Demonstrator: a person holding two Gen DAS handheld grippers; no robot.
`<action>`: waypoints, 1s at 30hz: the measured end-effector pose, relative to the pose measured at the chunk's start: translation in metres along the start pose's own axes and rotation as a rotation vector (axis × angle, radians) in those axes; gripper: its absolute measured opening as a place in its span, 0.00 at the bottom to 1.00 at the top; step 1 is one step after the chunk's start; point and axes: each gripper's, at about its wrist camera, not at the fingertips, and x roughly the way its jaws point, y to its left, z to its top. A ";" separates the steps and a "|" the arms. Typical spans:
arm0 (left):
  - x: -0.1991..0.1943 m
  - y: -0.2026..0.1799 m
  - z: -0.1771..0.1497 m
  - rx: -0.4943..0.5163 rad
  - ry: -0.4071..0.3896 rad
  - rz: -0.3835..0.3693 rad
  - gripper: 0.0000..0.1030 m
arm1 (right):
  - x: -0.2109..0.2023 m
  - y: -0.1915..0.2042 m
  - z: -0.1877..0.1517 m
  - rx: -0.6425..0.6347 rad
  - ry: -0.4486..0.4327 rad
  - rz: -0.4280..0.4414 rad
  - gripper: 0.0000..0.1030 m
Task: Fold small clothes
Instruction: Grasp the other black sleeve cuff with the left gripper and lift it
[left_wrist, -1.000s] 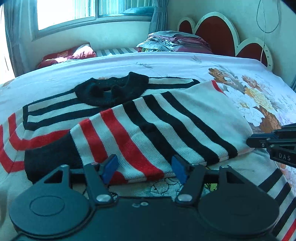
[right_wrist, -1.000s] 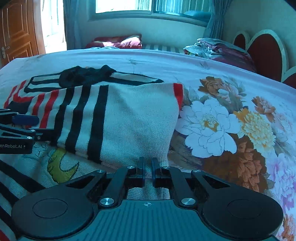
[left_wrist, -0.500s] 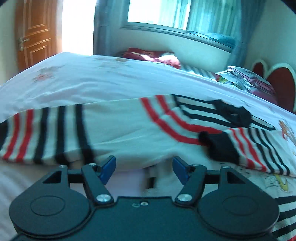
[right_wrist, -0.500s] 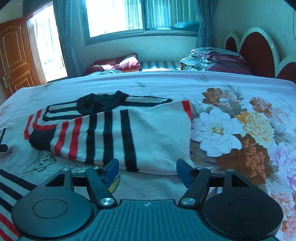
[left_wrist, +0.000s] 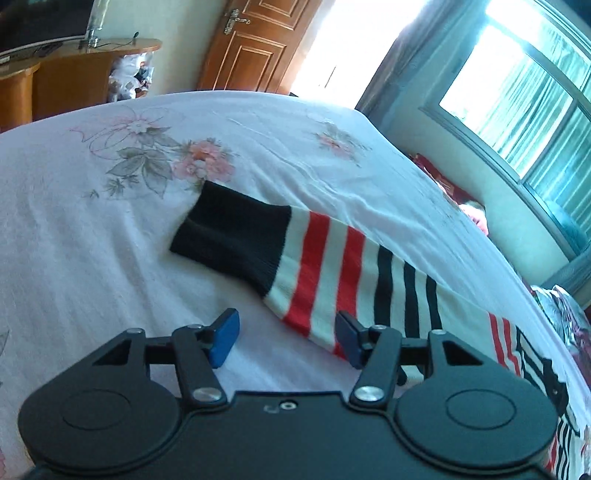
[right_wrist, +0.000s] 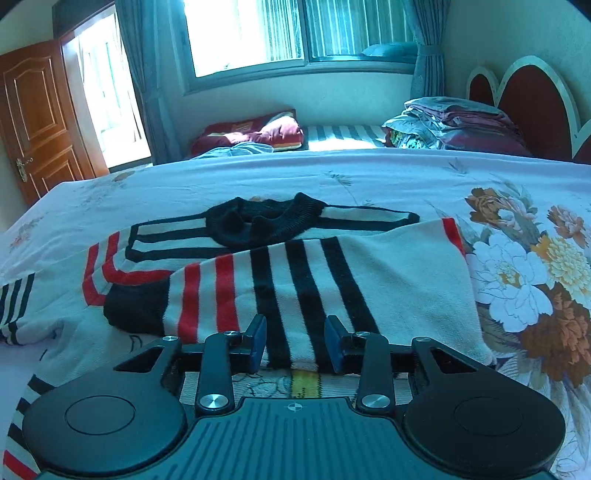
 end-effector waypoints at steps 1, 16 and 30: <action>0.002 0.006 0.003 -0.027 -0.005 -0.011 0.52 | 0.000 0.004 0.000 -0.005 -0.001 0.002 0.35; 0.043 0.024 0.035 -0.119 -0.023 -0.031 0.04 | 0.005 0.017 0.005 -0.042 0.023 -0.081 0.35; 0.034 -0.135 0.012 0.214 -0.050 -0.198 0.04 | 0.005 -0.002 0.007 -0.088 0.027 -0.113 0.35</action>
